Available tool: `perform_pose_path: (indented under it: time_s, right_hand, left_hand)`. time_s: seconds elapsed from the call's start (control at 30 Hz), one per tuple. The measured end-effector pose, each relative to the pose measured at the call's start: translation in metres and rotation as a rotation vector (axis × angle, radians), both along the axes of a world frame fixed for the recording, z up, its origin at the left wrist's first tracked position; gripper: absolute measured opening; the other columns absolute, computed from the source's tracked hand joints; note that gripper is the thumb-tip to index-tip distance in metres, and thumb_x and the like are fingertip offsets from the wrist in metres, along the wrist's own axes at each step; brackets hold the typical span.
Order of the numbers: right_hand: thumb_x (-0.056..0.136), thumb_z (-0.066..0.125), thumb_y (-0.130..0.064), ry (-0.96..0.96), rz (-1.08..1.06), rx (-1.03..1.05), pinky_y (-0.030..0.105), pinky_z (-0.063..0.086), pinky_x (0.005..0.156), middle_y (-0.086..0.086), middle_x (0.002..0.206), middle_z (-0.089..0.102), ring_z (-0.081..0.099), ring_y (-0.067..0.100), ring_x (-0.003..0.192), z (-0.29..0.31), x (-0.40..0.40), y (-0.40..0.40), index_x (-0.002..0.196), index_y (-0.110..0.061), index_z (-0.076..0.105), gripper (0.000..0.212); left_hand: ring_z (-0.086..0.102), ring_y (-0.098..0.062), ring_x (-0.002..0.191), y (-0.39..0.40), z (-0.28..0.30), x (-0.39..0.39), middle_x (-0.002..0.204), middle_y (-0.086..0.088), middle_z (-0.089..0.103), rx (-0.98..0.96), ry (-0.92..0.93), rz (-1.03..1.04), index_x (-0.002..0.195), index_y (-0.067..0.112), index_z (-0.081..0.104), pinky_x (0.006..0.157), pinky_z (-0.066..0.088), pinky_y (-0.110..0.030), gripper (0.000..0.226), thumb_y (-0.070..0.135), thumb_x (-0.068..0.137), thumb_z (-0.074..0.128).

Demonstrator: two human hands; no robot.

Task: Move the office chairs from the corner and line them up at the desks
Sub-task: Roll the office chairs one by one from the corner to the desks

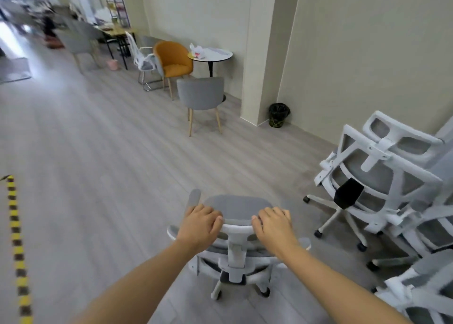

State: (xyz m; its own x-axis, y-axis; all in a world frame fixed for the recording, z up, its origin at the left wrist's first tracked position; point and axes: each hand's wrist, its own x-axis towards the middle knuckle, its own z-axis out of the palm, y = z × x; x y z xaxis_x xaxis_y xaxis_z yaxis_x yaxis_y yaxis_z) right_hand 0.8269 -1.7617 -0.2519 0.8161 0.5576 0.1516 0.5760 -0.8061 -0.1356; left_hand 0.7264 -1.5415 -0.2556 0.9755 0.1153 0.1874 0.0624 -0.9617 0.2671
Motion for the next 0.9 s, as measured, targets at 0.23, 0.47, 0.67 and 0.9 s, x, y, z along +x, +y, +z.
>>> perform_pose_path:
  time_s: [0.23,0.47,0.67,0.9]
  right_hand:
    - [0.096,0.025,-0.046,-0.060,0.245,0.033,0.037,0.035,0.075,-0.005,0.076,0.064,0.054,0.020,0.076,-0.006,-0.040,0.074,0.076,-0.021,0.065,0.051]
    - [0.096,0.032,-0.041,-0.092,0.442,0.085,0.038,0.040,0.074,-0.004,0.073,0.064,0.055,0.022,0.071,-0.006,-0.102,0.152,0.072,-0.019,0.065,0.046]
    - [0.096,0.027,-0.039,-0.086,0.583,0.079,0.038,0.040,0.076,-0.005,0.073,0.064,0.056,0.021,0.072,-0.008,-0.163,0.224,0.072,-0.021,0.064,0.048]
    - [0.093,0.025,-0.039,-0.049,0.676,0.086,0.037,0.037,0.074,-0.003,0.071,0.065,0.059,0.024,0.071,-0.004,-0.237,0.317,0.068,-0.020,0.064,0.050]
  left_hand:
    - [0.047,-0.014,0.079,0.046,-0.010,-0.086,0.081,0.009,0.058,0.017,-0.094,0.270,0.090,0.025,0.066,0.086,0.041,-0.033,0.041,0.037,0.099,0.027]
    - [0.048,-0.016,0.073,0.095,-0.016,-0.181,0.076,0.010,0.058,0.069,-0.161,0.489,0.084,0.025,0.066,0.077,0.037,-0.029,0.038,0.035,0.099,0.033]
    - [0.049,-0.018,0.074,0.143,-0.021,-0.263,0.079,0.006,0.059,0.101,-0.114,0.632,0.086,0.022,0.066,0.078,0.044,-0.035,0.043,0.037,0.102,0.028]
    - [0.052,-0.019,0.076,0.207,-0.005,-0.352,0.080,0.004,0.061,0.155,-0.088,0.724,0.085,0.021,0.063,0.076,0.045,-0.035,0.043,0.038,0.101,0.027]
